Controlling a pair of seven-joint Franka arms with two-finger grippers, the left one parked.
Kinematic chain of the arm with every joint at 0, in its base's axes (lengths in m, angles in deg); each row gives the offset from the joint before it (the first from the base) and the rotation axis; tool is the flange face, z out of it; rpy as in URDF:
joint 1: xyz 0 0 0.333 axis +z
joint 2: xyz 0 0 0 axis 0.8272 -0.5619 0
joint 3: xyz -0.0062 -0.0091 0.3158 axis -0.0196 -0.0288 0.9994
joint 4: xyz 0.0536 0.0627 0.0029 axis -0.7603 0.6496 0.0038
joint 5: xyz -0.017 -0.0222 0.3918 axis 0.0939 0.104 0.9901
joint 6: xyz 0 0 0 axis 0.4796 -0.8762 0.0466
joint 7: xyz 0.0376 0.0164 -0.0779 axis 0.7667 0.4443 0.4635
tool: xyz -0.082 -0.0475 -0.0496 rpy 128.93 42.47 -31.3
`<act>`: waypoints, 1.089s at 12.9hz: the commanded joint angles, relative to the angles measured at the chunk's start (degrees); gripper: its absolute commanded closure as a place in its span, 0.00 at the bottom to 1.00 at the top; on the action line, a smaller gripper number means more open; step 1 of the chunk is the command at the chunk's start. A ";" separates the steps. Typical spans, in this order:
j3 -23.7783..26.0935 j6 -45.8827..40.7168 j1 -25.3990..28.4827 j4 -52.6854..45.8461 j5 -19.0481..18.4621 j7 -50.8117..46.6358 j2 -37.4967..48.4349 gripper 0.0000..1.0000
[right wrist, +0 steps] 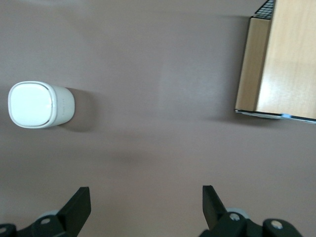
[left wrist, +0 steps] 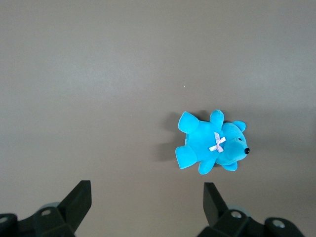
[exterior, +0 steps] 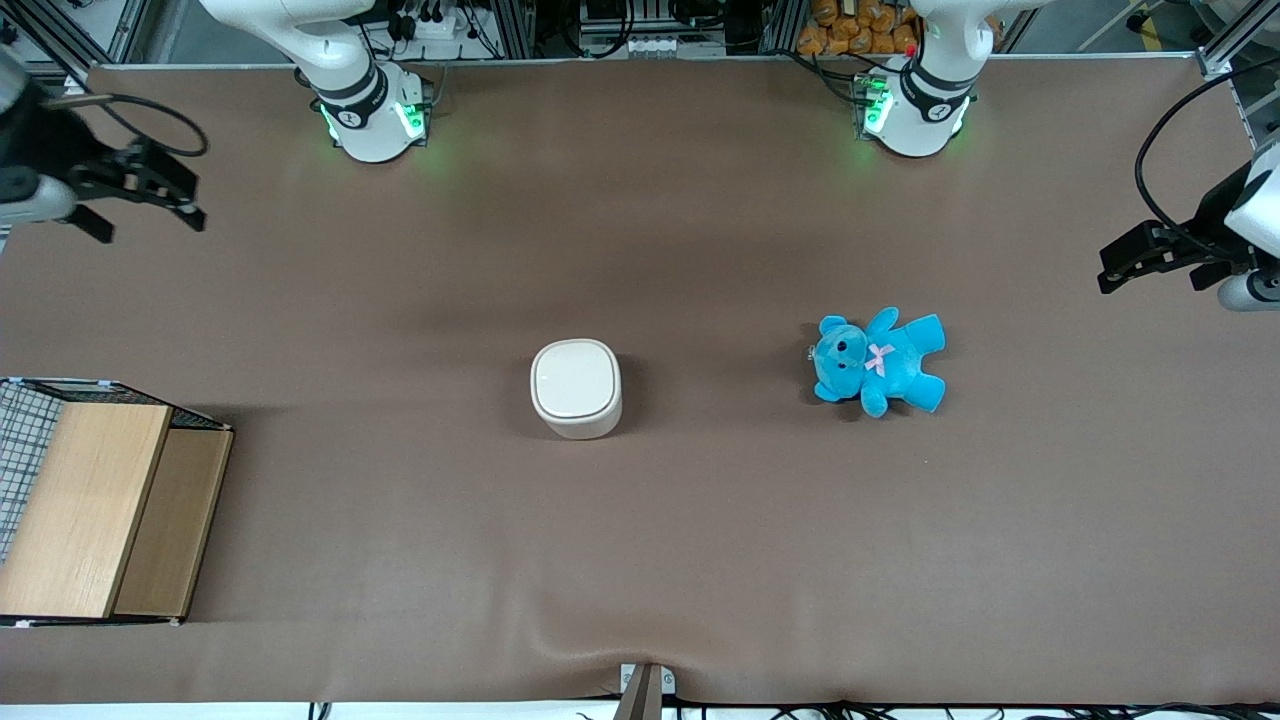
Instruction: Open trash can with right arm
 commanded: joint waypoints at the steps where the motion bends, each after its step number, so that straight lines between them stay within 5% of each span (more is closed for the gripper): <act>1: 1.87 0.78 1.39 -0.82 0.86 -6.51 -1.46 0.00; 2: 2.93 1.48 2.01 -0.82 0.86 -8.45 -2.25 0.00; 3: 4.16 2.19 2.71 -0.82 0.68 -10.21 -3.04 0.10; 5: 6.44 4.73 4.55 -0.91 0.07 -13.63 -5.23 0.61; 6: 7.32 6.05 5.96 -1.43 -0.19 -16.26 -6.90 0.79; 8: 7.51 7.29 9.46 -3.97 -0.28 -21.28 -11.63 1.00; 11: 7.51 7.47 15.09 -8.54 -6.07 -24.20 -19.02 1.00; 14: 7.51 12.89 18.26 -9.43 -6.88 -26.90 -25.18 1.00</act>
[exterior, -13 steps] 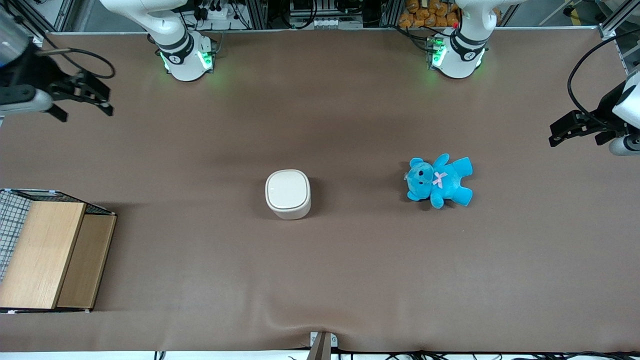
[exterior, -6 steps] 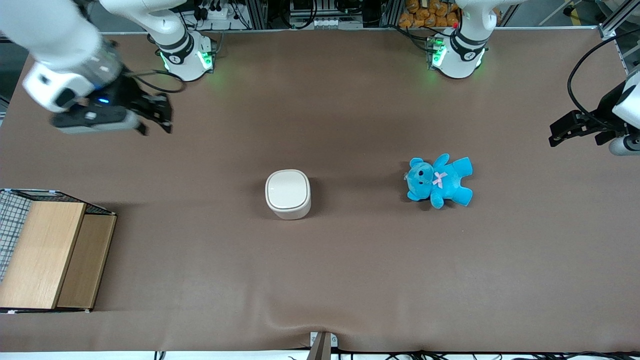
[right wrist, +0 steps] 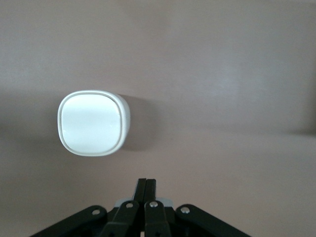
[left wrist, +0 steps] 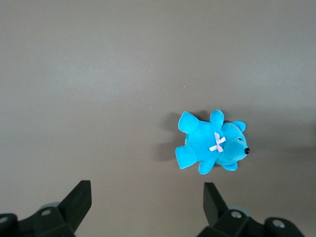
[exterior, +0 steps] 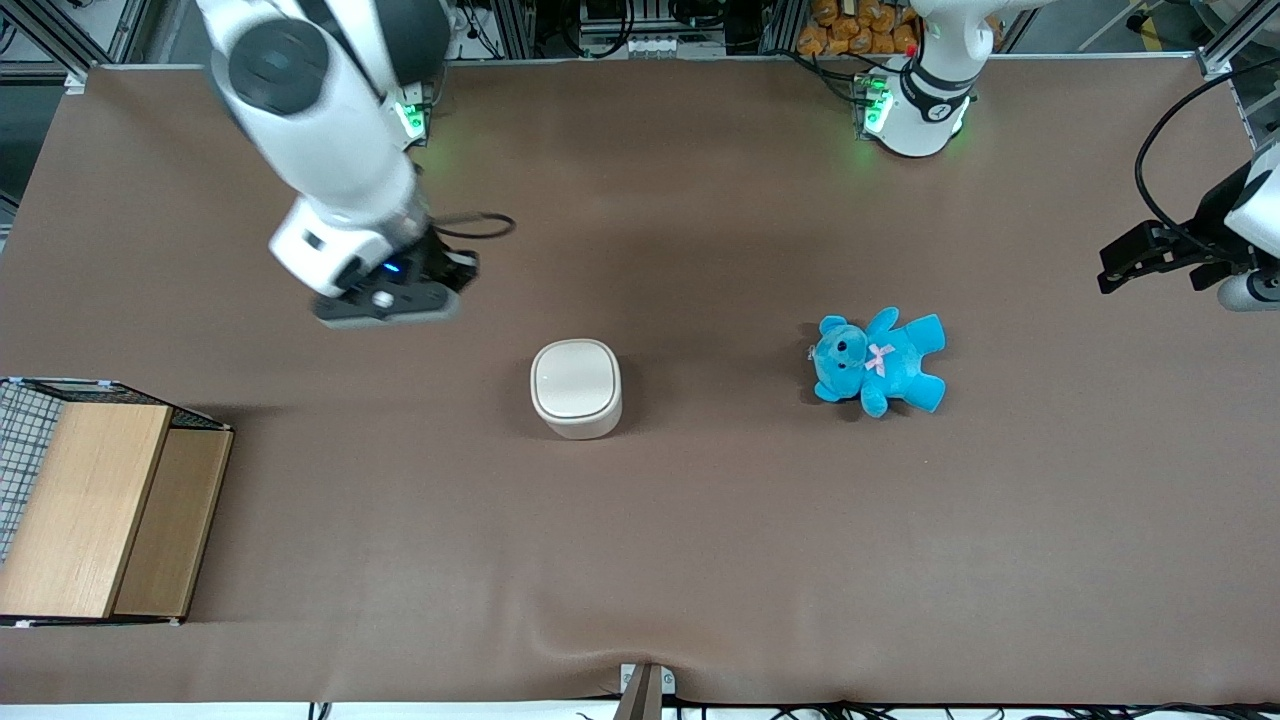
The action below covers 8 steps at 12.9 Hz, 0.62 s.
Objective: Open trash can with right arm
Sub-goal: 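Move the right gripper over the white trash can lid, then lower the right gripper and grasp the lid's edge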
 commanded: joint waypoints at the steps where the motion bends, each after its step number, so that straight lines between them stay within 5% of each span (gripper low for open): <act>1: -0.21 4.20 2.73 -3.31 -1.31 -5.09 -6.79 1.00; 8: -0.21 11.24 5.55 -3.05 -5.26 -6.43 -15.33 1.00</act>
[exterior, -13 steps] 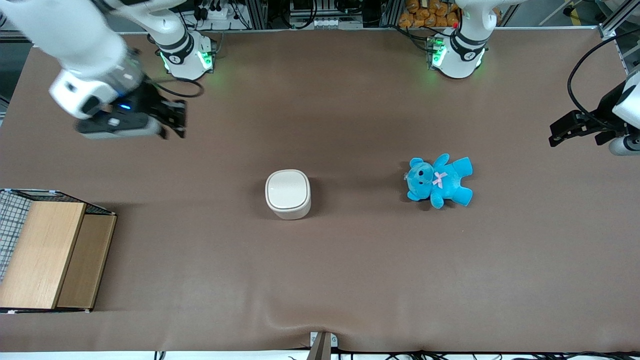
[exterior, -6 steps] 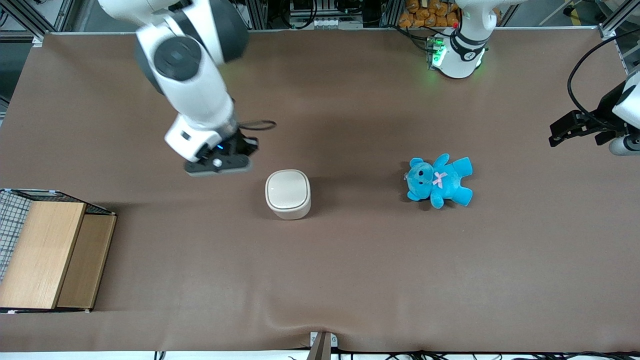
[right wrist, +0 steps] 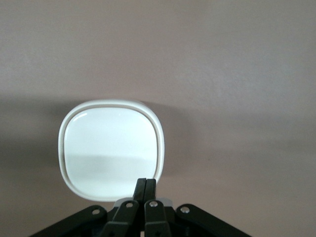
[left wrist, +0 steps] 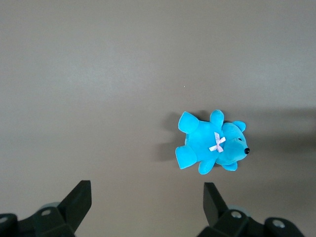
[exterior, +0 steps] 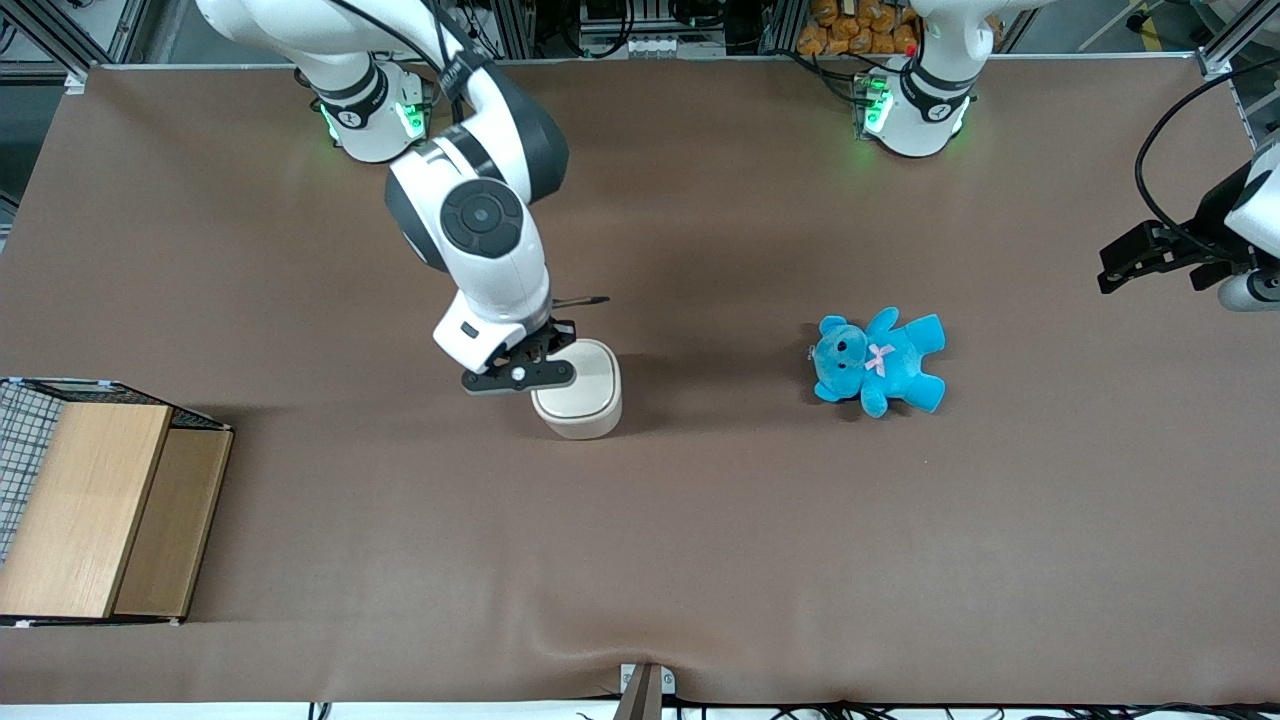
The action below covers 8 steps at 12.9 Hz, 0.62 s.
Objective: Open trash can with right arm
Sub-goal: 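Lower the right gripper and grasp the lid's edge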
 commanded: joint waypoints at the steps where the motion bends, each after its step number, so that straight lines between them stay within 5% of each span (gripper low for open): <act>1: -0.18 2.08 0.67 -1.69 -2.46 -0.85 -2.44 1.00; 8: -0.36 5.61 0.41 -0.29 -3.17 -0.68 -5.00 1.00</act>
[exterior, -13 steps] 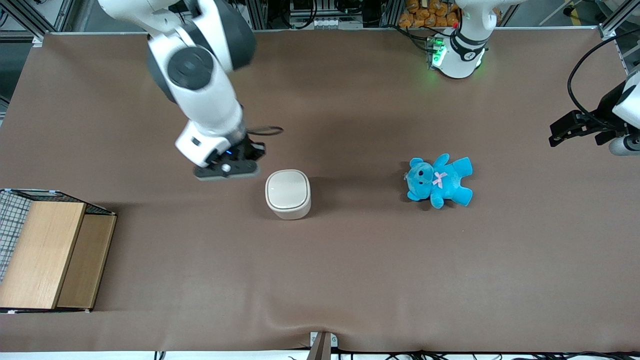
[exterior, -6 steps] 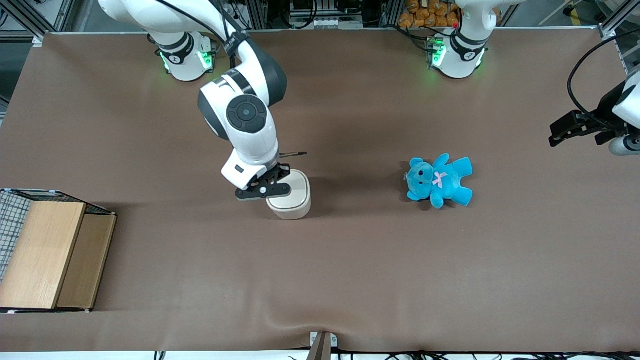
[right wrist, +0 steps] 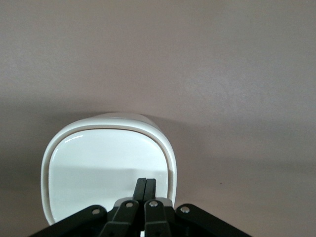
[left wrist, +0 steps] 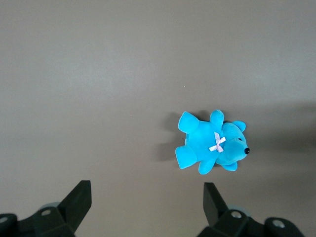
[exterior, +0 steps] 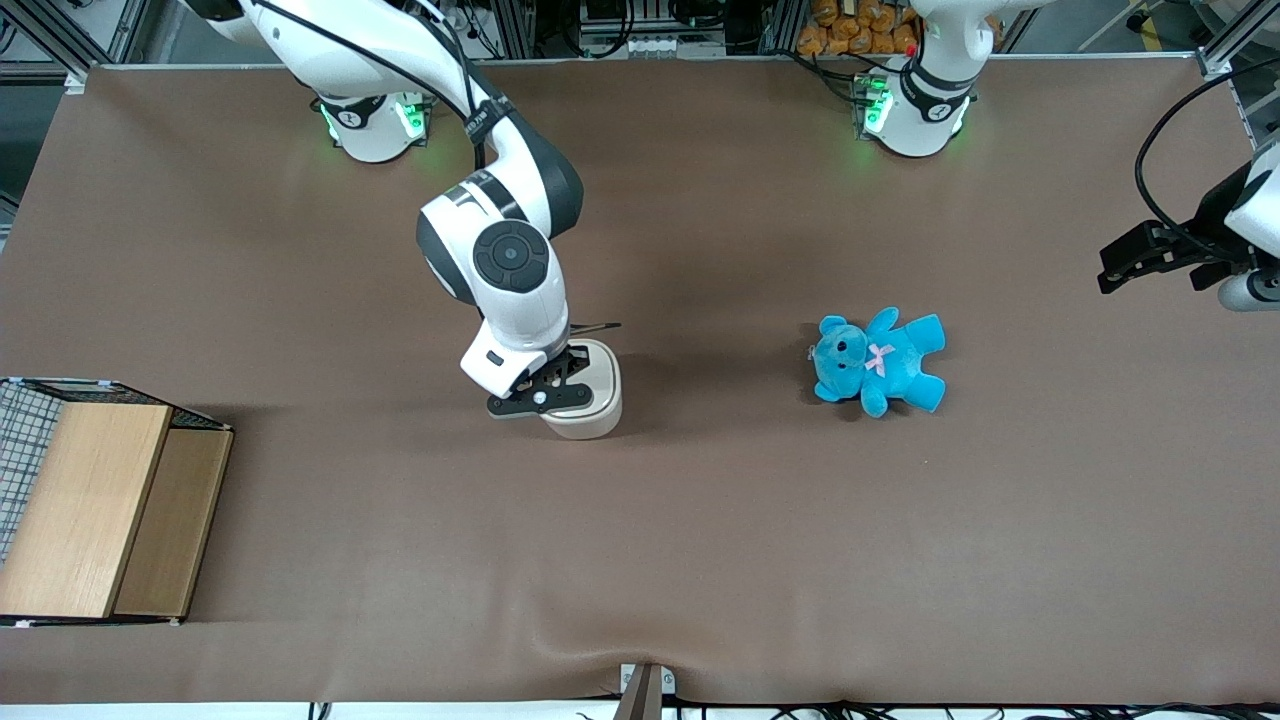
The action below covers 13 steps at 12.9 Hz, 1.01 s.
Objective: Open trash can with right arm
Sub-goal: 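Lower the right gripper and grasp the lid's edge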
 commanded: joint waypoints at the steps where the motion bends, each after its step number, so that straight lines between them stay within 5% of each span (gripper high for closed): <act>1: -0.36 0.31 0.09 0.35 -1.55 -0.59 -0.25 1.00; 13: -0.62 2.41 -0.17 2.73 -1.55 -0.94 -1.13 1.00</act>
